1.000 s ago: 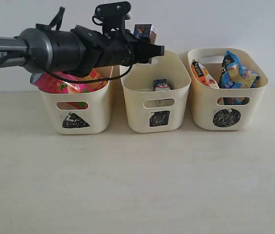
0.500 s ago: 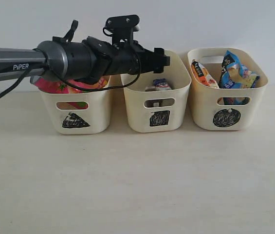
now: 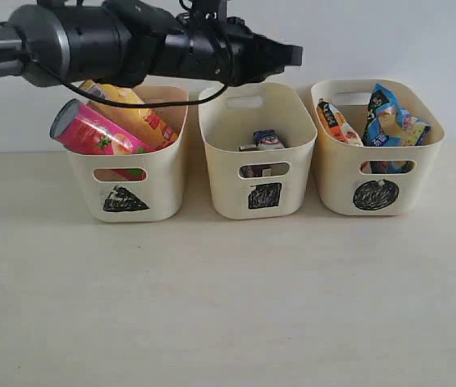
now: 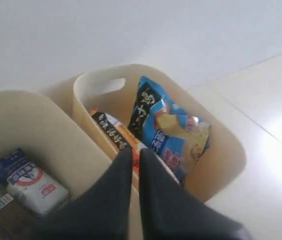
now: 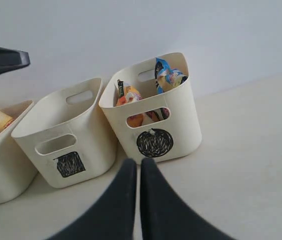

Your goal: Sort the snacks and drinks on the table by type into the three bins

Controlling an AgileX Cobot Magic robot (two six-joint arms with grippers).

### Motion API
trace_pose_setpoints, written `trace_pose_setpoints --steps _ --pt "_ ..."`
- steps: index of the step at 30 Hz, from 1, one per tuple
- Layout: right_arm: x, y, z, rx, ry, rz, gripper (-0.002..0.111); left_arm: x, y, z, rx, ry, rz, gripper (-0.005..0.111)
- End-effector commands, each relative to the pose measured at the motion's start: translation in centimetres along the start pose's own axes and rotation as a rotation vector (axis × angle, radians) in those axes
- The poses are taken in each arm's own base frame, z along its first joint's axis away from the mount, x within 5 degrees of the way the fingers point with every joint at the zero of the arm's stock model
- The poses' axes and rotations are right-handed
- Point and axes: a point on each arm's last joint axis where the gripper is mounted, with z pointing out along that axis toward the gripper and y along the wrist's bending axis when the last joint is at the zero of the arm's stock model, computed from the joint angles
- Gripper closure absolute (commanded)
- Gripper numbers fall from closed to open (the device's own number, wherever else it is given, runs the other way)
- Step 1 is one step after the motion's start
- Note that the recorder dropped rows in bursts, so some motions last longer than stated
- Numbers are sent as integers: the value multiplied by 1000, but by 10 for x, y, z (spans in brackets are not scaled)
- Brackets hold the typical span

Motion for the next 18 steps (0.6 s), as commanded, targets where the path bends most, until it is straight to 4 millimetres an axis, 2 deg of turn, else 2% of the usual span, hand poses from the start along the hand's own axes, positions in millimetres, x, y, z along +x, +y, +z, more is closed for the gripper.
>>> trace_pose_setpoints --steps 1,7,10,18 --pt "3 -1 0 3 12 -13 108 -30 -13 -31 9 -61 -49 102" --pt "8 -1 0 6 71 -13 108 -50 -25 -83 -51 -109 -26 102" --pt "8 -1 0 5 69 -13 108 -58 -33 -116 -71 -157 -29 102" --pt "8 -1 0 5 69 -13 108 -58 -46 -203 -171 -311 -34 102"
